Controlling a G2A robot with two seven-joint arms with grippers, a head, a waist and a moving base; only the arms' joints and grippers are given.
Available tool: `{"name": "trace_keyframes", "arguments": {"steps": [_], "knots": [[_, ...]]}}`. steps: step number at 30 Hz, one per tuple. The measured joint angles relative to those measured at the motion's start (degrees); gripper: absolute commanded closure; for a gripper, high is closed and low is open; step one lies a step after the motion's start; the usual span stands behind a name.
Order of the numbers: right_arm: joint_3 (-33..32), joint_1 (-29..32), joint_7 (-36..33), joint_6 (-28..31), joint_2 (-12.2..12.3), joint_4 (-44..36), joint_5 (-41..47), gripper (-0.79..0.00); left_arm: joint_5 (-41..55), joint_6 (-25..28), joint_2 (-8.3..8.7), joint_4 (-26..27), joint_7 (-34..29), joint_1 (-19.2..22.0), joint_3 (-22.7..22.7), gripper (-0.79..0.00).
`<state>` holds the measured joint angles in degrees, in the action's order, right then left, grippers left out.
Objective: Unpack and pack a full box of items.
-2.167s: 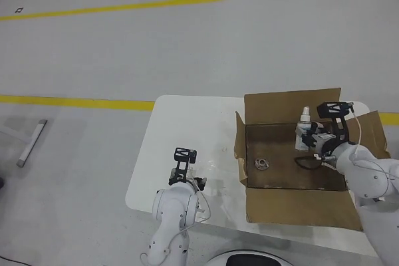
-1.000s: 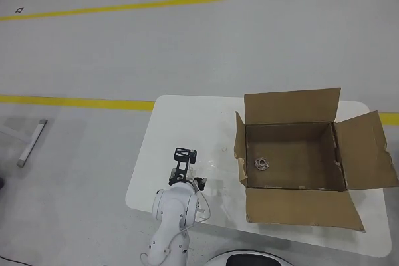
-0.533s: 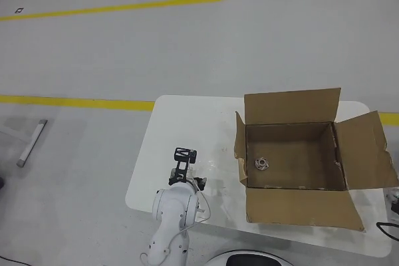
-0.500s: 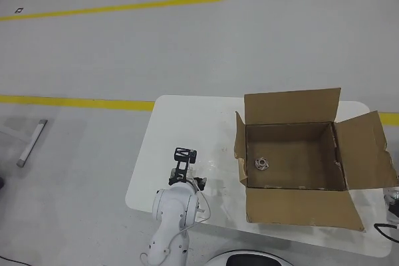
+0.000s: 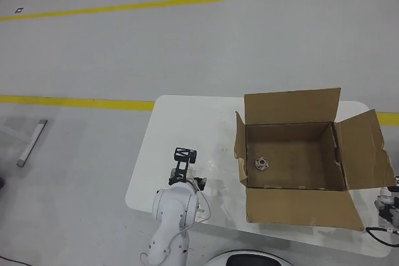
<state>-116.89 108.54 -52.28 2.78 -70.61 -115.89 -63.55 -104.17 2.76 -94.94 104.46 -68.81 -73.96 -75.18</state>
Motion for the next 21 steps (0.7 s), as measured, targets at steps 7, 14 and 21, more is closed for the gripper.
{"name": "trace_keyframes", "arguments": {"steps": [7, 14, 21], "knots": [[0.5, 0.9, 1.0, 0.4, -0.1, 1.2, -0.1, 0.000, 0.0, 0.0, 0.00, 0.0, 0.0, 0.0, 0.0, -0.785], [-0.7, 4.5, -0.5, 2.3, 0.0, 0.3, -0.2, 0.000, 0.0, 0.0, 0.00, 0.0, 0.0, 0.0, 0.0, -0.785], [0.9, 6.1, -1.1, 2.3, -0.1, -0.9, -0.1, 0.000, 0.0, 0.0, 0.00, 0.0, 0.0, 0.0, 0.0, -0.785]]}}
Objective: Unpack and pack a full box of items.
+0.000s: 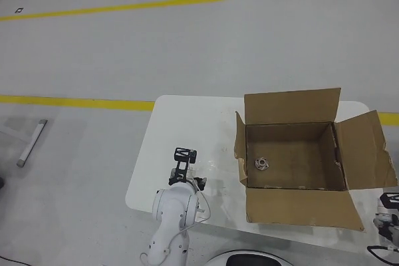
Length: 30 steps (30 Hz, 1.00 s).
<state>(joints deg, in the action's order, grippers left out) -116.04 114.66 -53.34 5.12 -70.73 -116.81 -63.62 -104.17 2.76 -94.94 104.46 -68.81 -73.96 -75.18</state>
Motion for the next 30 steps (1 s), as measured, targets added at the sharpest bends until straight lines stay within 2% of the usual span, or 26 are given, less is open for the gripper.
{"name": "trace_keyframes", "arguments": {"steps": [25, 27, 29, 30], "knots": [[9.9, -2.7, 1.4, -3.8, -0.1, 2.4, -8.1, 0.000, 0.0, 0.0, 0.00, 0.0, 0.0, 0.0, 0.0, -0.785], [10.2, -2.9, 1.2, -4.1, -0.2, 2.5, -8.3, -0.025, 0.0, 0.0, 0.00, 0.0, 0.0, 0.0, 0.0, -0.785], [10.5, -3.1, 1.2, -4.4, -0.2, 2.6, -8.5, -0.102, 0.0, 0.0, 0.00, 0.0, 0.0, 0.0, 0.0, -0.785], [10.7, -3.2, 1.1, -4.4, -0.2, 2.6, -8.6, -0.179, 0.0, 0.0, 0.00, 0.0, 0.0, 0.0, 0.0, -0.785]]}}
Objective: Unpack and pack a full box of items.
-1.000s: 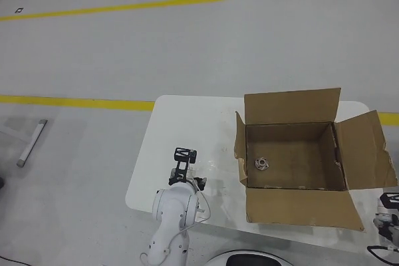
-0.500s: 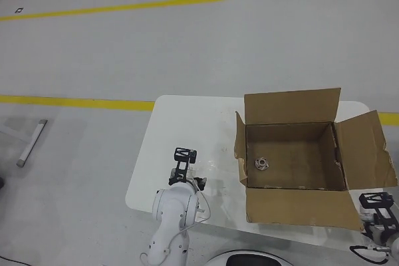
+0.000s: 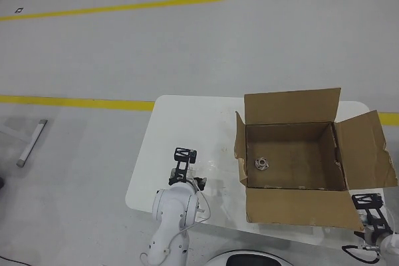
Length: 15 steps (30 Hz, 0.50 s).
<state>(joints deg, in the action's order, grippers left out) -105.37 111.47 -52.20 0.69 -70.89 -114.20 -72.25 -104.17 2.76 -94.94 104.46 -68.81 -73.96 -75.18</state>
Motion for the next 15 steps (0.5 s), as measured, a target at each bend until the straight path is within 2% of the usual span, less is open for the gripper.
{"name": "trace_keyframes", "arguments": {"steps": [3, 15], "knots": [[0.3, -0.2, 0.0, -0.3, 0.0, 0.3, -0.3, -0.259, 0.0, 0.0, 0.00, 0.0, 0.0, 0.0, 0.0, -0.785], [0.4, -1.1, -0.4, -0.6, 0.1, 1.4, -1.1, -0.320, 0.0, 0.0, 0.00, 0.0, 0.0, 0.0, 0.0, -0.785]]}}
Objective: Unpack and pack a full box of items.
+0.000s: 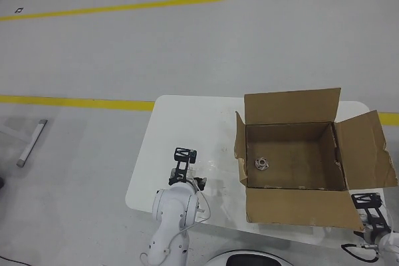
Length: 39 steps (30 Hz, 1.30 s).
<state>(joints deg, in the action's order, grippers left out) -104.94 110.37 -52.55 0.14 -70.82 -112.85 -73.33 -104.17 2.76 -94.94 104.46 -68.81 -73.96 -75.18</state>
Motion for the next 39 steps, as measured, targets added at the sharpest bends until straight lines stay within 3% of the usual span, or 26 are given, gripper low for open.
{"name": "trace_keyframes", "arguments": {"steps": [16, 17, 19, 20, 21, 32, 39], "knots": [[-3.5, 0.6, -1.1, 0.9, 0.2, -3.1, 2.9, -0.366, 0.0, 0.0, 0.00, 0.0, 0.0, 0.0, 0.0, -0.785], [-4.7, 0.9, -1.2, 0.9, 0.2, -3.9, 4.2, -0.348, 0.0, 0.0, 0.00, 0.0, 0.0, 0.0, 0.0, -0.785], [-7.0, 1.2, -1.2, 0.5, 0.2, -5.3, 6.7, -0.228, 0.0, 0.0, 0.00, 0.0, 0.0, 0.0, 0.0, -0.785], [-8.8, 1.3, -0.9, 0.0, 0.2, -6.4, 8.7, -0.083, 0.0, 0.0, 0.00, 0.0, 0.0, 0.0, 0.0, -0.785], [-10.4, 1.4, -0.5, -0.3, 0.2, -7.3, 10.4, 0.000, 0.0, 0.0, 0.00, 0.0, 0.0, 0.0, 0.0, -0.785], [-28.3, 3.7, 6.7, -0.2, -0.7, -18.7, 34.4, 0.000, 0.0, 0.0, 0.00, 0.0, 0.0, 0.0, 0.0, -0.785], [-33.5, 4.5, 10.3, 7.6, -1.0, -21.8, 46.1, 0.000, 0.0, 0.0, 0.00, 0.0, 0.0, 0.0, 0.0, -0.785]]}}
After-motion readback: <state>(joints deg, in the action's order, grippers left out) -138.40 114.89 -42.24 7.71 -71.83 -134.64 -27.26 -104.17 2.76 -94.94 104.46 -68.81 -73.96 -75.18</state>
